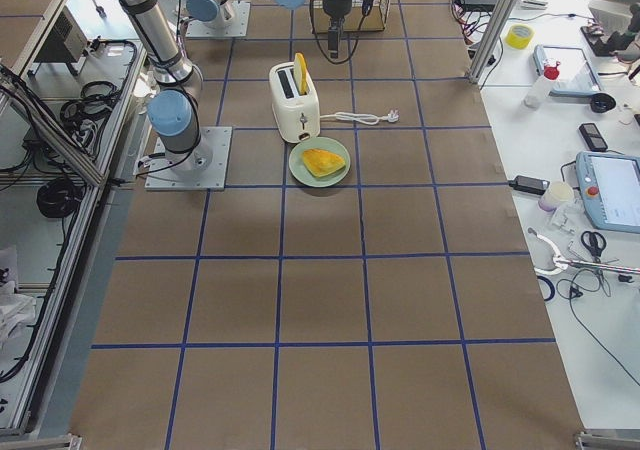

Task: Press toaster with right arm

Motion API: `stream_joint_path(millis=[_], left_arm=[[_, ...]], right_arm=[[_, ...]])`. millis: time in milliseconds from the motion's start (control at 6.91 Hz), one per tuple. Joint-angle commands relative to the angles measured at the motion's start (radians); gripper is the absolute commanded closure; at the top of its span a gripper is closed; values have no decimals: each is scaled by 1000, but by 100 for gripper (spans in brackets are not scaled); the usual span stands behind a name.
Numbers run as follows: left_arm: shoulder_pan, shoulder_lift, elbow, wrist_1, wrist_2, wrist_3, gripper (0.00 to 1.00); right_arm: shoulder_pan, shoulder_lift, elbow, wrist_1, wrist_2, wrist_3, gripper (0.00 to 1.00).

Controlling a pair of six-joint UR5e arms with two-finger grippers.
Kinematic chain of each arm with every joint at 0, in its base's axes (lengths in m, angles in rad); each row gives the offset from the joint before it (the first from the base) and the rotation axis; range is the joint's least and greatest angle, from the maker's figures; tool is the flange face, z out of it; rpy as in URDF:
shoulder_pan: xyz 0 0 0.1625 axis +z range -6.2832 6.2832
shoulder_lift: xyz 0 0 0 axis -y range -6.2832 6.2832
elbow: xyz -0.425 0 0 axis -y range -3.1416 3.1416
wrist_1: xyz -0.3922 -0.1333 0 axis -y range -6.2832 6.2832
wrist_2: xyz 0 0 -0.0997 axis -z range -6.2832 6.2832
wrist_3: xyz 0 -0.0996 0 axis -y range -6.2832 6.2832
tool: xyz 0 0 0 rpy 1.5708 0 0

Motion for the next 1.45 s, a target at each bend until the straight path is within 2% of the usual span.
stream_joint_path(millis=[0, 1303], left_arm=[[0, 0, 0, 0, 0, 0, 0], [0, 0, 0, 0, 0, 0, 0]], right_arm=[[-4, 1, 0, 0, -1, 1, 0], [-4, 1, 5, 1, -14, -1, 0]])
